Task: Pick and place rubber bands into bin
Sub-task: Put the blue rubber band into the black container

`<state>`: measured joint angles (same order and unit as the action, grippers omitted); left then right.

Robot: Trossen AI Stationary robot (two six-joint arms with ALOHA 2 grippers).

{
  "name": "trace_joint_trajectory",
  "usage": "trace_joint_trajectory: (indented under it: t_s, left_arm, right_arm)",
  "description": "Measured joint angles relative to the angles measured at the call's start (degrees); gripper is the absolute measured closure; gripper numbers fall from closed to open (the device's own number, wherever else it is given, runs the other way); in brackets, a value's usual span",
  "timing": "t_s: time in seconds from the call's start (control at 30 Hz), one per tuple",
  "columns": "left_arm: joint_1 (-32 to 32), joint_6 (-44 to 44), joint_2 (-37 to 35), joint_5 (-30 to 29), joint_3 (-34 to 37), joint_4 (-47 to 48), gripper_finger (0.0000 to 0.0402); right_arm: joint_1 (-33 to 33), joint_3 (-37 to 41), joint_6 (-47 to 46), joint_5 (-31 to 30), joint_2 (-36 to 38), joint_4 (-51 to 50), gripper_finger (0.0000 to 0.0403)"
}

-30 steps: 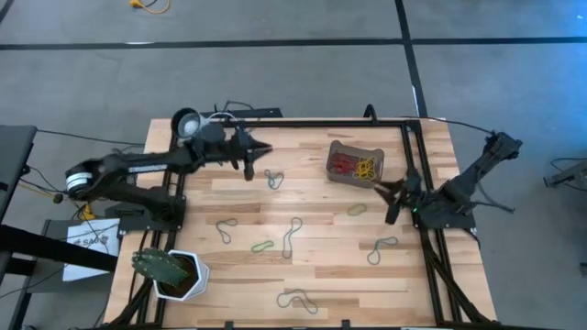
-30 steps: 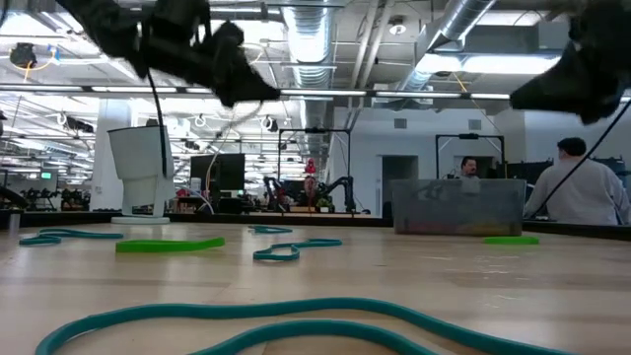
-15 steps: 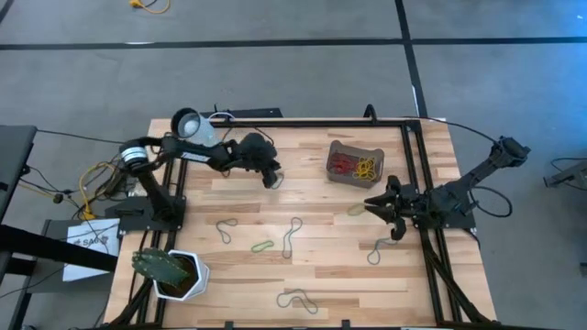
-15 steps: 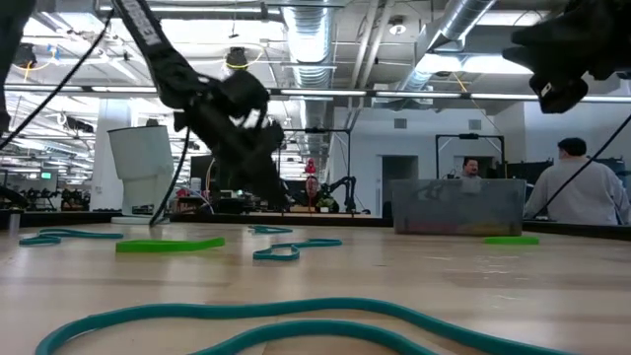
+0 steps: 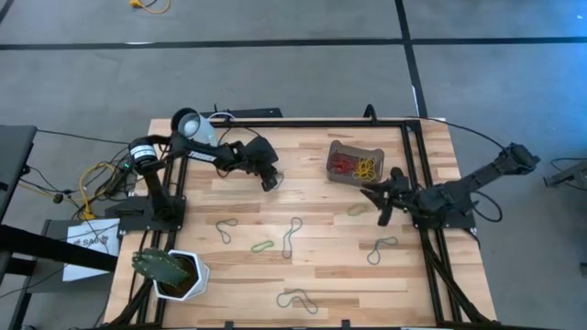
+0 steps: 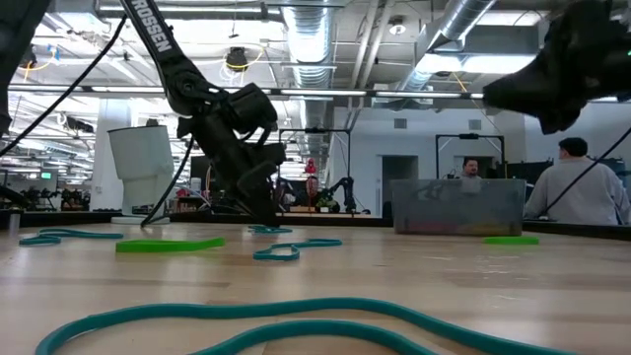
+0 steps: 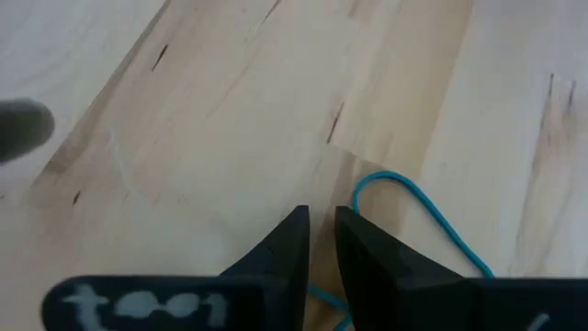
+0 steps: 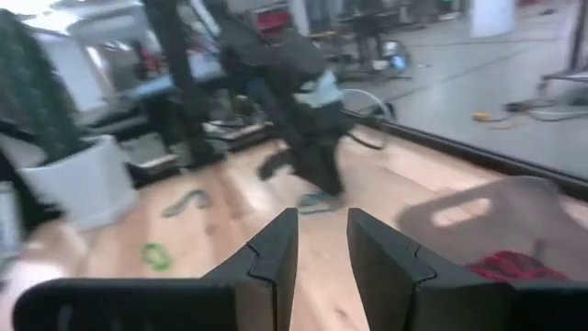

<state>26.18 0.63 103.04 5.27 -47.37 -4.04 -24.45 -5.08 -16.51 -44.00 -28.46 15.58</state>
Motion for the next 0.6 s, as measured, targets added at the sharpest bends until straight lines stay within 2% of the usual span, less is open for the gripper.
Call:
trace_joint_trajectory:
  t_s: [0.3,0.47,0.6]
  left_arm:
    - [-2.0,0.8,-5.7,-1.6,0.2,8.2,0.0352]
    - [-3.1,2.1,-5.8,-2.0,0.2,9.5,0.0352]
    - [-4.1,3.7,-5.3,-5.4,0.9,10.0,0.0352]
  right_arm:
    - [5.4,0.0,0.8,2.4,-3.7,-0.5,0.031]
    - [9.6,0.0,4.1,2.2,-4.6,1.0,0.031]
    - [13.2,0.0,4.4,6.2,-4.5,1.6,0.031]
